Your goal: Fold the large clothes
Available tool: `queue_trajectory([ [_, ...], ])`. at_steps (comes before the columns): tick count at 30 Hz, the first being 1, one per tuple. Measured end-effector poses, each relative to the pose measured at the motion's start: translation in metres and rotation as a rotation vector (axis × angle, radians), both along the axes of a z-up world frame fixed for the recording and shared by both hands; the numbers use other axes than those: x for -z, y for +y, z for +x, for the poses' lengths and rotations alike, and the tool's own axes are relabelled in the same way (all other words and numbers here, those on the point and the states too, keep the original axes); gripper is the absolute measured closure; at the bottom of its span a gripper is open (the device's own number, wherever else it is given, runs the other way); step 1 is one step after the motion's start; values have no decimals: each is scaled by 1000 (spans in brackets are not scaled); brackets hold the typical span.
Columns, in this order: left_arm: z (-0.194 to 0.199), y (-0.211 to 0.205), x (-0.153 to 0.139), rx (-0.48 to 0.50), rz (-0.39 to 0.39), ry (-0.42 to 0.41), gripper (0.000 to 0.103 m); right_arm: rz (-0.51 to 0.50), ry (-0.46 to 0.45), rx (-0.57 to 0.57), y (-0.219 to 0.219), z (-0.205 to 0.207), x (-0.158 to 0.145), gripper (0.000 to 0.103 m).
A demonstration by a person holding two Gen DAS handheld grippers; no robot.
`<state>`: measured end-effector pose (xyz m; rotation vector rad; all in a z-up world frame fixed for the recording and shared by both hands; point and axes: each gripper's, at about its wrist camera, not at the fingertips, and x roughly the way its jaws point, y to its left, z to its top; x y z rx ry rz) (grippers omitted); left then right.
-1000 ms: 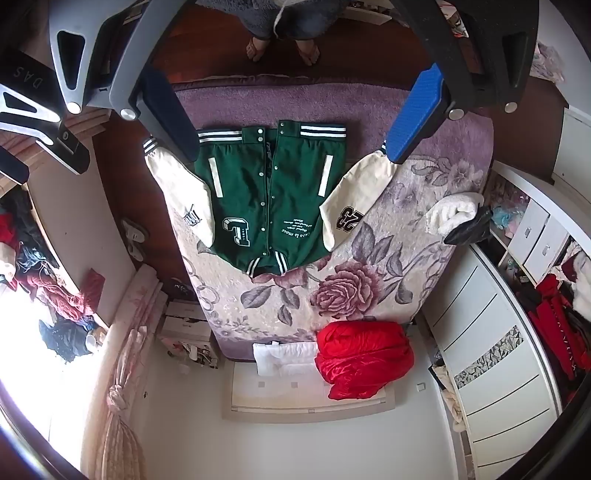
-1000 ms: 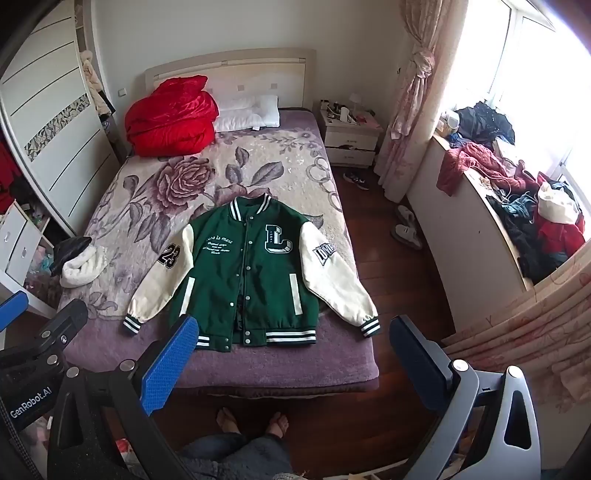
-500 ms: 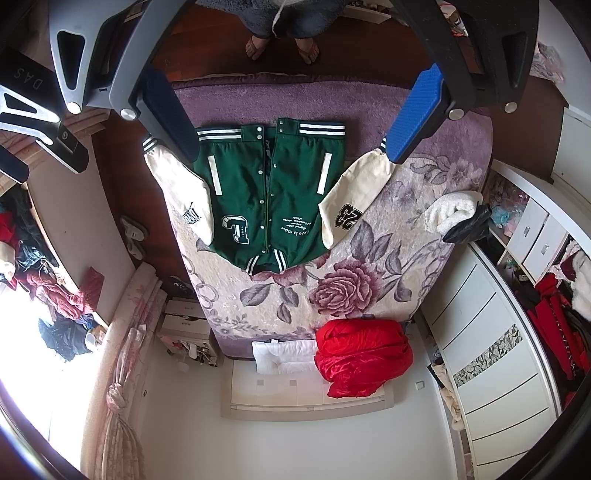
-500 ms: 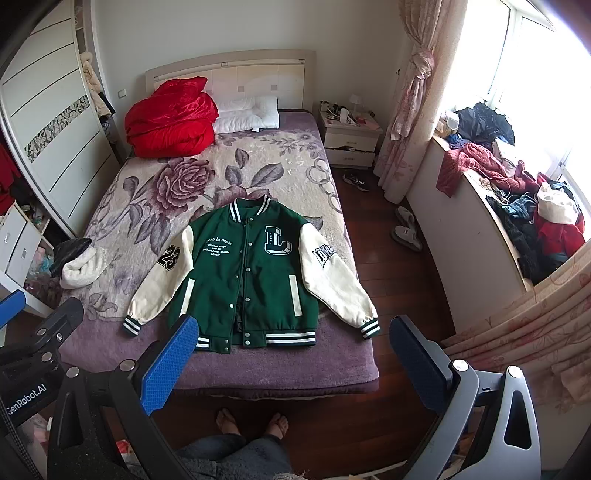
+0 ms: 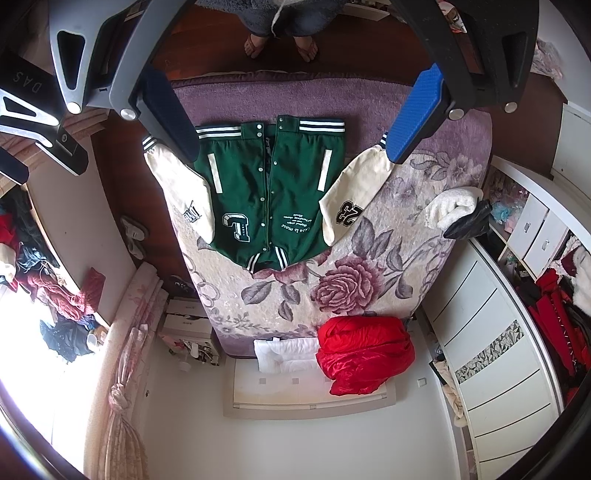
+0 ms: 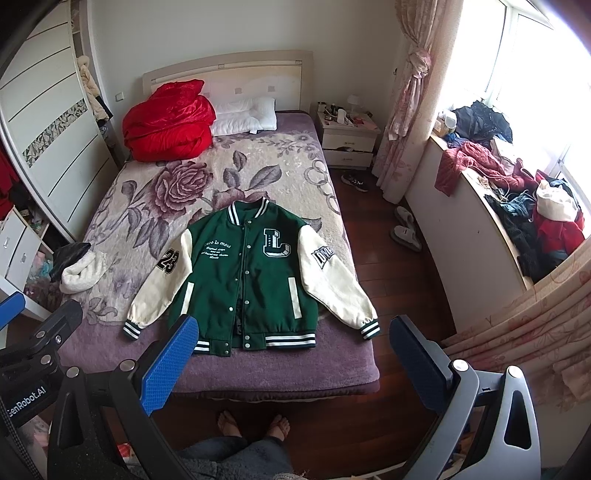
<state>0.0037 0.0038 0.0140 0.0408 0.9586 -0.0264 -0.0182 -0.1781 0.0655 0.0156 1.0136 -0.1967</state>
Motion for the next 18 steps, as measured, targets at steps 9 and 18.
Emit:
queue_trajectory([
  [9, 6, 1, -2, -2, -1, -2, 0, 1, -3, 0, -2, -2, -1, 0],
  [18, 21, -4, -15, -2, 0, -1, 0, -2, -6, -1, -1, 5, -3, 0],
])
